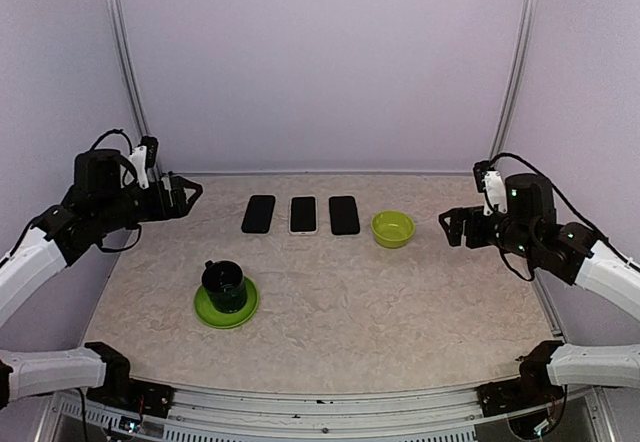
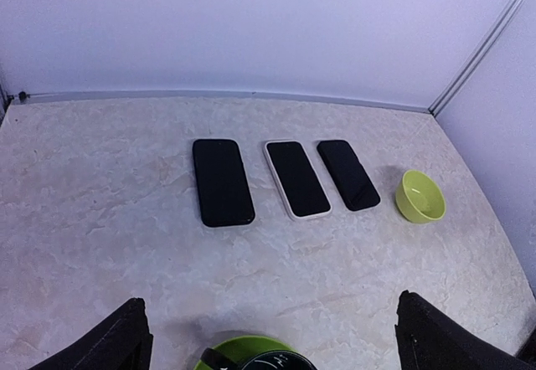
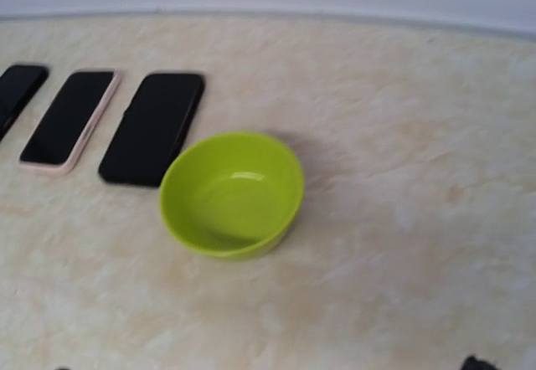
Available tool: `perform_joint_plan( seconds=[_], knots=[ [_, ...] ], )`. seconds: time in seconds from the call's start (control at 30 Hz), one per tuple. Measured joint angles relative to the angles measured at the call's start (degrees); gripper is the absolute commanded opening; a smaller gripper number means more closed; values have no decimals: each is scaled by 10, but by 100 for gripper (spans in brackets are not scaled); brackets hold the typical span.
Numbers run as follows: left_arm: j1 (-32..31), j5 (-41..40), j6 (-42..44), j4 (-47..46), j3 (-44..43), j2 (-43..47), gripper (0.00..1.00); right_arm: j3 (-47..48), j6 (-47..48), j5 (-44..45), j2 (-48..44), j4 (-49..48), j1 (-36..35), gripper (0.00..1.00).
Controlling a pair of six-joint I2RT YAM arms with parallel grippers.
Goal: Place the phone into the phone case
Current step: Reset both arms
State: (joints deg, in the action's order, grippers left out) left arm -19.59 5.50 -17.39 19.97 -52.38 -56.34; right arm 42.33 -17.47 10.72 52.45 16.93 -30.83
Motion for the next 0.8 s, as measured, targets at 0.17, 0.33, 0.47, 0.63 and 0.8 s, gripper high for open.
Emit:
perform_joint_plan(
  seconds=[0.17,0.33,0.47,0.63,0.8],
  knots=[
    [0,-26,12,-30,70,95,99,29,5,32,-4,29,1,100],
    [0,-37,13,-40,117,151,99,25,5,59,-20,48,2,100],
    [0,-45,14,-42,120,159,99,8,5,72,-62,47,2,100],
    [0,-44,13,-45,120,153,99,7,-6,90,-71,47,2,100],
    [0,-44,13,-45,120,141,99,8,-16,97,-65,48,2,100]
  ],
)
